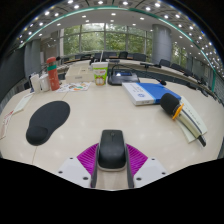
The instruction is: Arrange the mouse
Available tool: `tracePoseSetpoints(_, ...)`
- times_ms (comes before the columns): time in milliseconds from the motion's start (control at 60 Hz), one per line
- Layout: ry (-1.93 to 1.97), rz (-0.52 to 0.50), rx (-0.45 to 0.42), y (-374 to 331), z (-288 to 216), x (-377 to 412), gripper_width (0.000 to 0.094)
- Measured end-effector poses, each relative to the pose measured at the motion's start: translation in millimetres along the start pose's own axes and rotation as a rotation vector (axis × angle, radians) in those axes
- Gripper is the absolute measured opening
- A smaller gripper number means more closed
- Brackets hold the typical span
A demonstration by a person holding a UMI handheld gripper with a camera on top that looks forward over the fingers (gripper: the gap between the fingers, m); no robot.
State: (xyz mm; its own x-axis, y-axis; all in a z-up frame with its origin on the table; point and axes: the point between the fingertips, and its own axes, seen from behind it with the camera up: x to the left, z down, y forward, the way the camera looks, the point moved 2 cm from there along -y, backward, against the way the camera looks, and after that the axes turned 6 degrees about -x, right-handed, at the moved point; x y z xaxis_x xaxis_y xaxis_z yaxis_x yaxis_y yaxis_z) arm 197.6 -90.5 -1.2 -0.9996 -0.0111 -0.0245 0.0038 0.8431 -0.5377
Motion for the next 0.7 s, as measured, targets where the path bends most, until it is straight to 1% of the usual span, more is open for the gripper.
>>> tracePoseSetpoints(133,-0.042,0.016,0.017,-1.7,-2.7,1.3,0.0343)
tracePoseSetpoints(200,-0.058,0.027,-0.008,-6.5,-16.6,6.4,0.0339)
tracePoseSetpoints(283,-0.043,0.029,-0.057,-18.7,-50.4,27.8,0.0339)
tracePoseSetpoints(367,-0.044,0.028,-0.121,-28.2,-94.5,58.0,0.0338)
tracePoseSetpoints(483,-0.033,0.000,-0.163,-30.0,-139.8,120.3,0.0337)
tracePoseSetpoints(533,-0.036,-0.018,-0.167,-19.5,-151.2,147.6,0.0336)
tracePoseSetpoints(600,-0.056,-0.034,-0.157,-3.0,-148.7,183.5,0.0336)
tracePoseSetpoints(700,-0.045,-0.054,-0.092,33.5,-132.7,223.9,0.0336)
